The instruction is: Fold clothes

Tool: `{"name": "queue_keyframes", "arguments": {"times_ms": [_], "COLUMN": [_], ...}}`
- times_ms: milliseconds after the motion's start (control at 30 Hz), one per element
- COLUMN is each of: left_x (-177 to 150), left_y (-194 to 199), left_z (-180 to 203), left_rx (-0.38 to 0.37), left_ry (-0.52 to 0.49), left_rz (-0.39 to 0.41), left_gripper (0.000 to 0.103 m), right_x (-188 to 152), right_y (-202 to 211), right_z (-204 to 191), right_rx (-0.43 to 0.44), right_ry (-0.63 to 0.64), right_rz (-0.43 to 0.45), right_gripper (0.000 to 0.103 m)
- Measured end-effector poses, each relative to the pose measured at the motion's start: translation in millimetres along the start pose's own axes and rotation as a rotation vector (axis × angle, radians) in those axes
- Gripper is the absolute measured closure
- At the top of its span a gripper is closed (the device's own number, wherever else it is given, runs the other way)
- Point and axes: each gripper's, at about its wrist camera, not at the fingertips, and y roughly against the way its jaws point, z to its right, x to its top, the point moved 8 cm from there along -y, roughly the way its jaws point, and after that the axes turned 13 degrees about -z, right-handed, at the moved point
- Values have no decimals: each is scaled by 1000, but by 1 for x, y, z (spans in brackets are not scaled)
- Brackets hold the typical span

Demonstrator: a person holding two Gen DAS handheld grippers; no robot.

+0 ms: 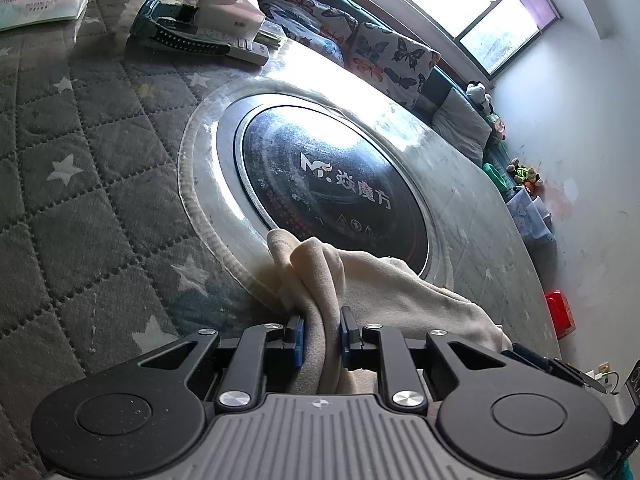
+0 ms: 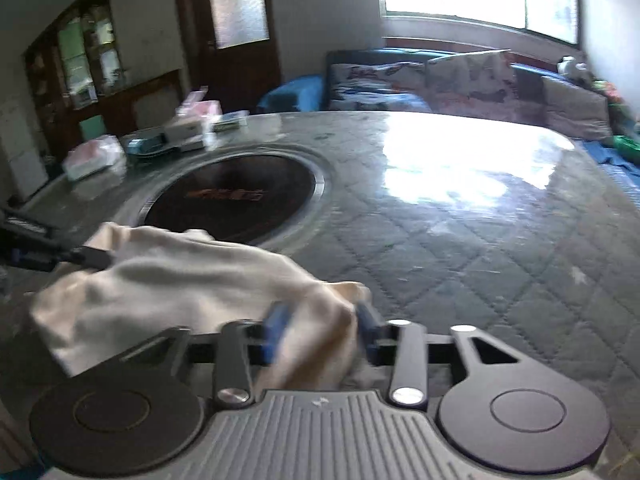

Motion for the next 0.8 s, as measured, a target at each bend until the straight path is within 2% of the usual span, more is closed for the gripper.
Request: {"name": "queue_keyframes", "arguments": {"times_ms": [200, 233, 267, 367, 567, 800], "left_x": [-1, -1, -1, -1, 4, 24], "left_y": [1, 1, 2, 3, 11, 0], "left_z": [5, 6, 7, 11, 33, 91], "left_rx": [22, 27, 32, 48, 67, 52], "left_ry": [-28, -35, -42, -62, -137, -237], "left_rz": [8, 10, 11, 17, 42, 59], "left_gripper": [84, 84, 84, 85, 88, 88], "right_x": [-5, -5, -4, -1, 9, 33], "right_y": [-10, -11, -12, -11, 12, 49], "right_z": [12, 11, 9, 5, 8, 31], "right_rx": [83, 92, 102, 131, 136, 52], "right_ry": [-125, -129, -130, -144, -135, -107], "right_rz": [-11, -8, -10, -4, 55, 144], "right_gripper": [55, 61, 71, 85, 90, 91]}}
